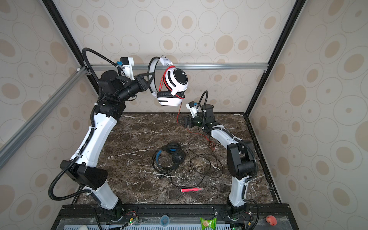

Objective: Wrap the headphones

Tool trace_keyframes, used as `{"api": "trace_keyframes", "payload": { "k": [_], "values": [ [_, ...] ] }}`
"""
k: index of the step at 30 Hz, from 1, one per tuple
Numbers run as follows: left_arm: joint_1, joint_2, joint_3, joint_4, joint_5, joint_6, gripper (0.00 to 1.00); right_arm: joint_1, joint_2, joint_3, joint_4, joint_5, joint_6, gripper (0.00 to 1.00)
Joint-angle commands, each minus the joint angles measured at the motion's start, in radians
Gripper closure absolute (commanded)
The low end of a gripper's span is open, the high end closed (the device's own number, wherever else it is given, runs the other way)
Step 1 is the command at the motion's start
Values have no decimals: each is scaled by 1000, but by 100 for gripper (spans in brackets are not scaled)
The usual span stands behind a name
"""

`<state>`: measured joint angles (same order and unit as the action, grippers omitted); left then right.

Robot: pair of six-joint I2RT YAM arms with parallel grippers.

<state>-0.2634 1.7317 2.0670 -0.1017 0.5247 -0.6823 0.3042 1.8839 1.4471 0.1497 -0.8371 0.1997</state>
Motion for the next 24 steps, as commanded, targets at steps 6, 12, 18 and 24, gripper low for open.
{"api": "trace_keyframes", "payload": {
  "k": [6,12,18,24],
  "values": [
    [6,-12,62,16,-6,-31,100,-19,-95,-51,-153,13,-204,31],
    [6,-1,91,-3,-6,-34,100,-19,-80,-38,-171,9,-241,30],
    [6,5,106,-22,-5,-36,100,-49,-68,1,-255,23,-329,30],
    [6,10,109,-23,-3,-46,100,-43,-52,-31,-145,47,-252,30]
  ]
}}
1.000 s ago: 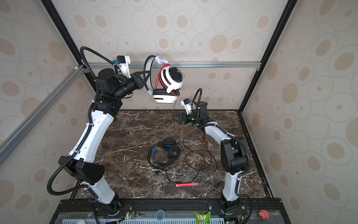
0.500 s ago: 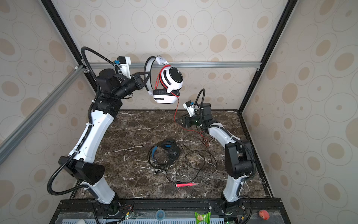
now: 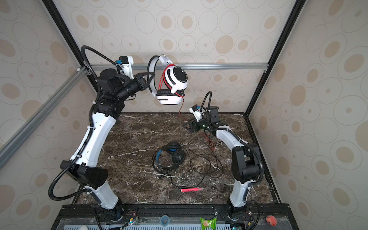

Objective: Wrap the headphones

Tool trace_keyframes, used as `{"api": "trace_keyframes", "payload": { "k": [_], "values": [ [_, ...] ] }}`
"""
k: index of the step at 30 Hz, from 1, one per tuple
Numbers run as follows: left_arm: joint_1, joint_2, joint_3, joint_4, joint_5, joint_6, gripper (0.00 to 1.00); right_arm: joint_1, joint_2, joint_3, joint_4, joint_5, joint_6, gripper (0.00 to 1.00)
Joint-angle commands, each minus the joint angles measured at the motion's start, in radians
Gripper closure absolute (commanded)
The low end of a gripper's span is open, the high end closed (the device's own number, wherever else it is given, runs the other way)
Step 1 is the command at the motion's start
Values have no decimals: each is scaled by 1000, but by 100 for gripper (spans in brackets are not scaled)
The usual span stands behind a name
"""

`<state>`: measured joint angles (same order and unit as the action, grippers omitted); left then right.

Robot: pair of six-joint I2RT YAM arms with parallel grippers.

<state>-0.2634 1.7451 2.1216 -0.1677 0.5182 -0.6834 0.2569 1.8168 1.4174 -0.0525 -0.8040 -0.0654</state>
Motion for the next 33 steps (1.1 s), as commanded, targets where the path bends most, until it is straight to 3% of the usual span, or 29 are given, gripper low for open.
{"api": "trace_keyframes", "payload": {
  "k": [1,11,23,33],
  "values": [
    [5,-6,47,48,3,-47,100,8,16,1,67,25,16,30],
    [1,-20,12,73,-6,-56,100,54,124,136,53,24,24,30],
    [0,5,58,43,-12,-52,100,65,131,125,16,-2,-40,30],
    [-4,5,64,28,-21,-51,100,78,211,224,-1,8,-56,30]
  ]
}}
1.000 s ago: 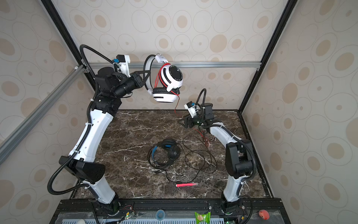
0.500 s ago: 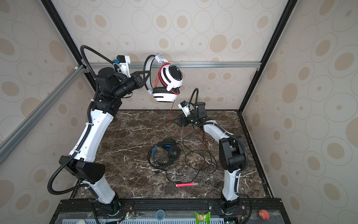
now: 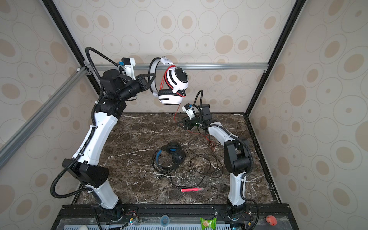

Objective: Wrap the headphones

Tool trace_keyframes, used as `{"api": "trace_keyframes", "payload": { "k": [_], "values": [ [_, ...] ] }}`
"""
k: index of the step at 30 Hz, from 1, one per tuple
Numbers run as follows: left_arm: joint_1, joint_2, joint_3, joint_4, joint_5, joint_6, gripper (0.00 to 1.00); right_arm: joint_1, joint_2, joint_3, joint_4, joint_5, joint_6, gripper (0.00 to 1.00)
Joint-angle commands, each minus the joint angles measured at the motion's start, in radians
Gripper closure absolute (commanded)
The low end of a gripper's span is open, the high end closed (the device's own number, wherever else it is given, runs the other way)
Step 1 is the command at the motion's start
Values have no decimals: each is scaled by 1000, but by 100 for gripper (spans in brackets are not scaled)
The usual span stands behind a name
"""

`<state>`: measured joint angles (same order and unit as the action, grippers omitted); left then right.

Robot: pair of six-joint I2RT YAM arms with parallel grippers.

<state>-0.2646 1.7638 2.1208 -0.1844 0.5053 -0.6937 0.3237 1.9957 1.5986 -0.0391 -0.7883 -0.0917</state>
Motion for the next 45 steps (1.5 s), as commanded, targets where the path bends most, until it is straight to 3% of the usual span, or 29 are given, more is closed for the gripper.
{"api": "trace_keyframes", "payload": {
  "k": [1,19,23,29,42,45],
  "values": [
    [-4,-15,64,43,-9,-40,100,12,40,53,-17,-6,-30,30],
    [-4,-7,77,33,-28,-47,100,30,143,100,-4,-29,-10,32],
    [-4,-10,76,28,-29,-43,100,29,138,65,45,-22,32,38],
    [-2,-7,72,46,-28,-61,100,28,133,14,103,-28,94,56],
    [-2,-3,56,105,-3,-111,100,25,208,-28,217,-19,212,62],
    [-1,-12,18,151,2,-143,100,26,224,-30,231,-13,233,70]
  ]
}}
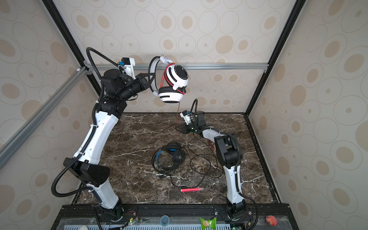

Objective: Wrap the headphones

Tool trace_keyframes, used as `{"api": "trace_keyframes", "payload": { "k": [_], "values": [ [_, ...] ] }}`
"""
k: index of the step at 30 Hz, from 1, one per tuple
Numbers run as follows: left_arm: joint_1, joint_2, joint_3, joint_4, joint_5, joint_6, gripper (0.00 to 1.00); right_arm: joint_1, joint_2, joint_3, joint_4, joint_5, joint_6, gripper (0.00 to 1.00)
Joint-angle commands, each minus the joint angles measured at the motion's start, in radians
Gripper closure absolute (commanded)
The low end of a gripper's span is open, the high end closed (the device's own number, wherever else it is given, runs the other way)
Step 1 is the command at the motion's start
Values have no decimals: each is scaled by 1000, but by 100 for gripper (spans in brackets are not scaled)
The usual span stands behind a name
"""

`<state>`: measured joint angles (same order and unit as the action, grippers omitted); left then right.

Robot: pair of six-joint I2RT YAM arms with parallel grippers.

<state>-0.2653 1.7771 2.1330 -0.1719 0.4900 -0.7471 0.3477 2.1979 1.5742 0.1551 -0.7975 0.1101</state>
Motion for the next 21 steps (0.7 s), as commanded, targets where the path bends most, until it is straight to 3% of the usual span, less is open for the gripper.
{"api": "trace_keyframes", "payload": {
  "k": [1,6,10,15,21],
  "values": [
    [0,-27,-3,153,21,-98,100,2,23,-7,33,0,31,74],
    [1,-28,-9,167,-13,-118,100,2,-25,-62,28,33,34,92],
    [6,-31,-2,148,-153,-125,100,6,-110,-126,-24,99,10,99],
    [9,-33,-35,126,-317,-153,100,51,-248,-182,-173,215,-77,100],
    [9,-67,-192,198,-438,-223,100,123,-392,-212,-352,337,-146,100]
  ]
}}
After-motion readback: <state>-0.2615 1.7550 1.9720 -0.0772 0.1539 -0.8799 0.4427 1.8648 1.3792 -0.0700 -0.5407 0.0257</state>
